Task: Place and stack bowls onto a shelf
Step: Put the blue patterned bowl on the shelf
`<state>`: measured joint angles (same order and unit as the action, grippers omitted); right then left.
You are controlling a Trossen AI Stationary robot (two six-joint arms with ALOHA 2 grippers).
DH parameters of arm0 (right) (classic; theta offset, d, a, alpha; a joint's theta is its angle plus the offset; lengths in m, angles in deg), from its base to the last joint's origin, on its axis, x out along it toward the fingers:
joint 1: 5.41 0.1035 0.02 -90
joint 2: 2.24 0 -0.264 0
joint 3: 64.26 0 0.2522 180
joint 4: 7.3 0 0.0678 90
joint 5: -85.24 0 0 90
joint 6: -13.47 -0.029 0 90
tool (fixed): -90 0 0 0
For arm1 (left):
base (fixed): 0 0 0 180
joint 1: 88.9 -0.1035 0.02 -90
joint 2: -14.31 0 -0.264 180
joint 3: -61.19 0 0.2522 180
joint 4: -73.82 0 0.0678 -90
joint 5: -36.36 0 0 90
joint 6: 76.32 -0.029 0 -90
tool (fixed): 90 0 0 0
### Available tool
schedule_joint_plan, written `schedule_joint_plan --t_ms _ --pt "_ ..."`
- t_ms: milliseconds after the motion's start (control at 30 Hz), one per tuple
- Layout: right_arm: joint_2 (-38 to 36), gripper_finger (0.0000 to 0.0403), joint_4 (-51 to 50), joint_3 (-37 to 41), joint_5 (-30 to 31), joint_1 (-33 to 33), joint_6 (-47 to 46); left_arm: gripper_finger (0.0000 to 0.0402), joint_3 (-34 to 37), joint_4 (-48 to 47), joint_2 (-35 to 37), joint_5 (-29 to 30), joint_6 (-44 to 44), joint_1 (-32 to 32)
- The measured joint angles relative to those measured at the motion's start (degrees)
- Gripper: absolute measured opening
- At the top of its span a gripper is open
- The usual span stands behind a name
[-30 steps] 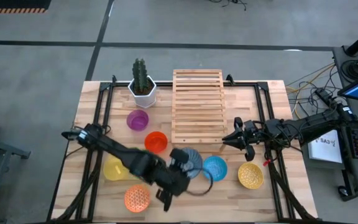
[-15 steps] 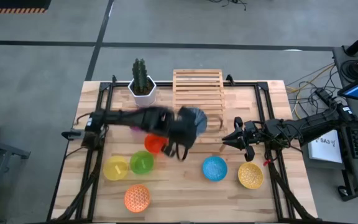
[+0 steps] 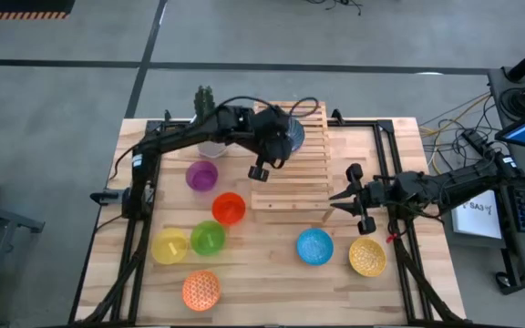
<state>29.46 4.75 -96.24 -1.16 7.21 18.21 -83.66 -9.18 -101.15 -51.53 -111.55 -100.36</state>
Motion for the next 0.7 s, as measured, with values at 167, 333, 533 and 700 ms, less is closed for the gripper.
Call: schedule_joint_plan --t_ms 167,333,533,700 --pt "-1.00 0.0063 0.58 0.00 -0.59 -0.01 1.42 0.0008 0.02 0.92 0.00 0.17 -2.87 -3.52" --pt "-0.85 0.0063 -2.69 0.00 -0.55 -0.02 4.07 0.0008 0.51 5.35 -0.43 -0.88 -3.09 -6.89" --pt "-0.93 0.0063 -4.83 0.00 -0.55 -0.01 4.29 0.0008 0.59 9.92 -4.02 -4.16 -3.36 -10.01" --pt "-0.96 0.0063 -5.47 0.00 -0.53 -0.02 4.30 0.0008 0.66 9.19 -7.31 -4.24 -3.65 -11.33"
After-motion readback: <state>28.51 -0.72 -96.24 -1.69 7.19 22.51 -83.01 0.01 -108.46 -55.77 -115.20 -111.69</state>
